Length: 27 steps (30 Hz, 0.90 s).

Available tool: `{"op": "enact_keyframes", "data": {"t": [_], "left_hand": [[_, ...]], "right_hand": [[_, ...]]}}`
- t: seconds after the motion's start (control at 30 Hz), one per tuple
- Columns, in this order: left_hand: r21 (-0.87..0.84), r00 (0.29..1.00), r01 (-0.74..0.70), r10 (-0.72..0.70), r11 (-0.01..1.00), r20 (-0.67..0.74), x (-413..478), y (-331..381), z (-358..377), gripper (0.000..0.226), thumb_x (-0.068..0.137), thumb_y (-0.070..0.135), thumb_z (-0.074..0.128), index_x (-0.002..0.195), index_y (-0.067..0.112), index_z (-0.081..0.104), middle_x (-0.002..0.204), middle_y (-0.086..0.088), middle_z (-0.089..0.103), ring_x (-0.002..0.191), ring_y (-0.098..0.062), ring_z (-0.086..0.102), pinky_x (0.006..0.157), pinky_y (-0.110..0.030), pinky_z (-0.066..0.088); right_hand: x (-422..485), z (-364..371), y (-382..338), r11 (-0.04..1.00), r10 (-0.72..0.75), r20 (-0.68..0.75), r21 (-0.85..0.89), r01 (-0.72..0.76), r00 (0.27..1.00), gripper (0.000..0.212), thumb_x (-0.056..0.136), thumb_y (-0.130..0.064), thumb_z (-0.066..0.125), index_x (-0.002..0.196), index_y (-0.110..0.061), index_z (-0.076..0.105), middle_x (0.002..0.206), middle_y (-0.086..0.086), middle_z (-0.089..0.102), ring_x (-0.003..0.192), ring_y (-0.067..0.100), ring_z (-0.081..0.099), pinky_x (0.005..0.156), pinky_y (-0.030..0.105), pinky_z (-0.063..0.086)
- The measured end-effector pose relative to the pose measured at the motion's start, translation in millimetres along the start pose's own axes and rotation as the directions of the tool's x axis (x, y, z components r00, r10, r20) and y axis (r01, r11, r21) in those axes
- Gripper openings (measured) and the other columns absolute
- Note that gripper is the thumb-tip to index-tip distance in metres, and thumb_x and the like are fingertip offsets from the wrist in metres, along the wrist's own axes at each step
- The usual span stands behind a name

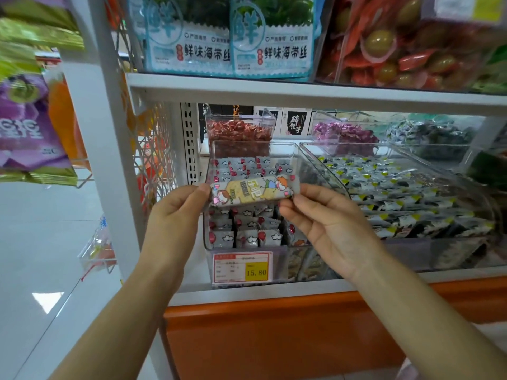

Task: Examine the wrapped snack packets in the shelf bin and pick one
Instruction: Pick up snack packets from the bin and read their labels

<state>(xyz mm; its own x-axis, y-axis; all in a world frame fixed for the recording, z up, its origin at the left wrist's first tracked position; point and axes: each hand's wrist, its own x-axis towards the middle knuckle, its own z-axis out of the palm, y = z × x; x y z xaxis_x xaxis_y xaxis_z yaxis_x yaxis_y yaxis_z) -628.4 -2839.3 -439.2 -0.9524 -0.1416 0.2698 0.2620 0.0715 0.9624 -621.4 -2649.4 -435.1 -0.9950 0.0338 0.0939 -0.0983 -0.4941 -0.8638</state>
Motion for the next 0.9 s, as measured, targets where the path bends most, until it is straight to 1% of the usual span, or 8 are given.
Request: {"op": "enact_keyframes", "data": {"t": [0.07, 0.13, 0.23, 0.37, 0.53, 0.67, 0.77, 0.9], "left_hand": [[0.044, 0.999, -0.032, 0.033, 0.999, -0.012, 0, -1, 1, 0.038, 0.095, 0.029, 0.048, 0.079, -0.003, 0.061, 0.074, -0.002, 0.069, 0.060, -0.001, 0.057, 0.054, -0.010, 0.044], [0.134, 0.994, -0.098, 0.104, 0.986, -0.037, 0, 0, 0, 0.042, 0.094, 0.030, 0.048, 0.082, -0.009, 0.058, 0.083, -0.021, 0.063, 0.063, -0.012, 0.051, 0.057, -0.022, 0.040], [0.159, 0.989, -0.144, 0.146, 0.977, 0.004, 0, 4, -2, 0.034, 0.094, 0.028, 0.050, 0.074, 0.004, 0.065, 0.065, -0.002, 0.067, 0.052, -0.001, 0.052, 0.054, -0.015, 0.045], [0.163, 0.979, -0.184, 0.165, 0.969, 0.122, 0, 9, -5, 0.025, 0.091, 0.020, 0.054, 0.071, 0.015, 0.069, 0.062, 0.005, 0.069, 0.048, 0.004, 0.051, 0.049, -0.007, 0.042], [0.129, 0.945, -0.127, 0.080, 0.983, 0.318, 0, 15, -9, 0.019, 0.087, 0.007, 0.059, 0.086, 0.021, 0.071, 0.071, 0.003, 0.073, 0.065, -0.005, 0.065, 0.059, -0.015, 0.052], [0.170, 0.939, -0.154, 0.091, 0.973, 0.333, 0, 14, -10, 0.024, 0.086, 0.006, 0.059, 0.104, 0.019, 0.067, 0.071, 0.005, 0.073, 0.058, 0.000, 0.061, 0.049, -0.009, 0.044], [0.195, 0.939, -0.173, 0.102, 0.965, 0.329, -2, 15, -9, 0.029, 0.087, 0.002, 0.057, 0.109, 0.021, 0.064, 0.064, 0.007, 0.069, 0.049, 0.000, 0.056, 0.047, -0.010, 0.044], [0.096, 0.937, -0.097, 0.058, 0.991, 0.344, -2, 17, -11, 0.033, 0.087, 0.002, 0.057, 0.108, 0.028, 0.064, 0.077, 0.007, 0.071, 0.061, -0.004, 0.065, 0.056, -0.015, 0.051]], "right_hand": [[1, -1, 1, 1.000, -0.005, -0.031, -0.004, 0.005, 1.000, 0.016, 0.082, 0.010, 0.054, 0.093, 0.002, 0.063, 0.077, 0.012, 0.071, 0.069, 0.018, 0.070, 0.060, 0.020, 0.055], [2, -1, 2, 1.000, -0.005, -0.061, 0.004, 0.005, 0.998, 0.016, 0.083, 0.011, 0.053, 0.094, 0.003, 0.062, 0.076, 0.013, 0.071, 0.067, 0.018, 0.070, 0.058, 0.021, 0.055], [3, -2, 2, 1.000, -0.002, -0.095, 0.028, 0.005, 0.995, 0.014, 0.085, 0.009, 0.053, 0.093, 0.003, 0.062, 0.072, 0.011, 0.069, 0.063, 0.017, 0.069, 0.056, 0.020, 0.055], [4, -4, 0, 0.997, 0.010, -0.145, 0.073, 0.001, 0.989, 0.012, 0.086, 0.007, 0.053, 0.092, 0.002, 0.061, 0.066, 0.008, 0.069, 0.061, 0.016, 0.069, 0.055, 0.020, 0.054], [5, -6, 1, 0.998, -0.043, -0.185, 0.029, 0.050, 0.982, 0.013, 0.088, 0.007, 0.051, 0.087, -0.002, 0.061, 0.059, 0.003, 0.068, 0.057, 0.013, 0.067, 0.054, 0.020, 0.054], [5, -6, 2, 0.993, -0.100, -0.180, -0.073, 0.088, 0.979, 0.009, 0.090, -0.007, 0.054, 0.084, -0.006, 0.061, 0.060, 0.002, 0.066, 0.055, 0.015, 0.065, 0.050, 0.023, 0.054], [4, -7, 2, 0.975, -0.139, -0.144, -0.195, 0.109, 0.980, 0.016, 0.081, -0.024, 0.064, 0.077, -0.009, 0.064, 0.068, 0.006, 0.059, 0.059, 0.016, 0.061, 0.049, 0.024, 0.052], [3, -8, 3, 0.928, -0.210, -0.052, -0.326, 0.182, 0.976, 0.012, 0.083, -0.014, 0.063, 0.093, -0.009, 0.069, 0.094, 0.012, 0.067, 0.075, 0.019, 0.068, 0.062, 0.023, 0.055]]}}
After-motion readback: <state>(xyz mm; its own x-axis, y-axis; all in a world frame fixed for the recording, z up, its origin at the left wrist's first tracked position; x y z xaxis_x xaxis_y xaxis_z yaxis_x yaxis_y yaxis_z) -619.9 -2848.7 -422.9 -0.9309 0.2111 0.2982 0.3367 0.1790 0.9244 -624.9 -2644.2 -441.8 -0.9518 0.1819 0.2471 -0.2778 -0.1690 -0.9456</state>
